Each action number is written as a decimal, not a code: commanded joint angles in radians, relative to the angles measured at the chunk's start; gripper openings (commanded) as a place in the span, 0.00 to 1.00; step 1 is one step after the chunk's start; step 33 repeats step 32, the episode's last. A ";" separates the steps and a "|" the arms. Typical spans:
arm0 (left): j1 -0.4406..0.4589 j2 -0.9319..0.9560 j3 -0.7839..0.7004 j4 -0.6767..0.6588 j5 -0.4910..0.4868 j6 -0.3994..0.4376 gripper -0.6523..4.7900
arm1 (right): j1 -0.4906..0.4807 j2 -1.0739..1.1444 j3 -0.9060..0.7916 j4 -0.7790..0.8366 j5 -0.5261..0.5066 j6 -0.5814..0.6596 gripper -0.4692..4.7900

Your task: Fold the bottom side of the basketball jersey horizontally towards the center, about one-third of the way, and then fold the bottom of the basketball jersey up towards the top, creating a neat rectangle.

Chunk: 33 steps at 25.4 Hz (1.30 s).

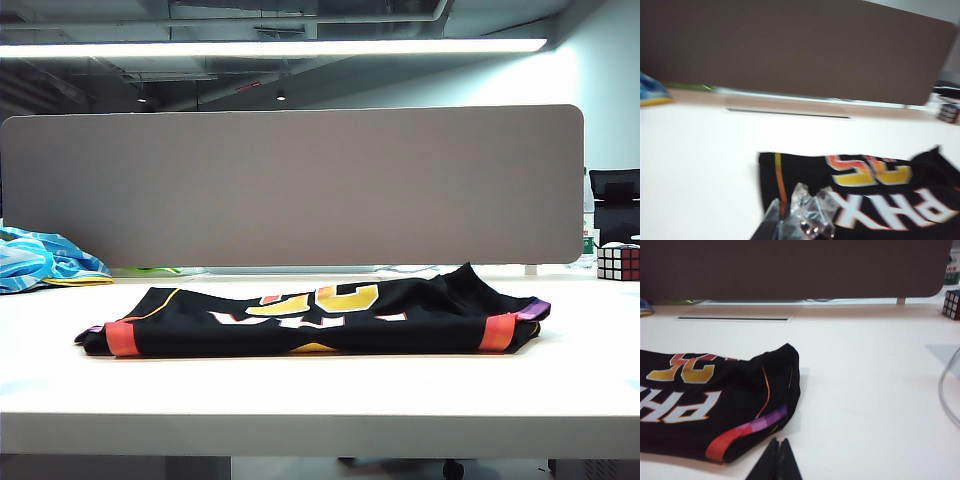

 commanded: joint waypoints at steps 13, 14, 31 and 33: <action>0.001 0.001 0.006 0.069 -0.164 0.056 0.11 | 0.000 -0.001 -0.018 0.084 0.019 -0.034 0.09; 0.001 0.001 0.006 0.069 -0.164 0.056 0.11 | 0.000 -0.001 -0.018 0.084 0.019 -0.034 0.09; 0.001 0.001 0.006 0.069 -0.164 0.056 0.11 | 0.000 -0.001 -0.018 0.084 0.019 -0.034 0.09; 0.001 0.001 0.006 0.069 -0.164 0.056 0.11 | 0.000 -0.001 -0.018 0.084 0.019 -0.034 0.09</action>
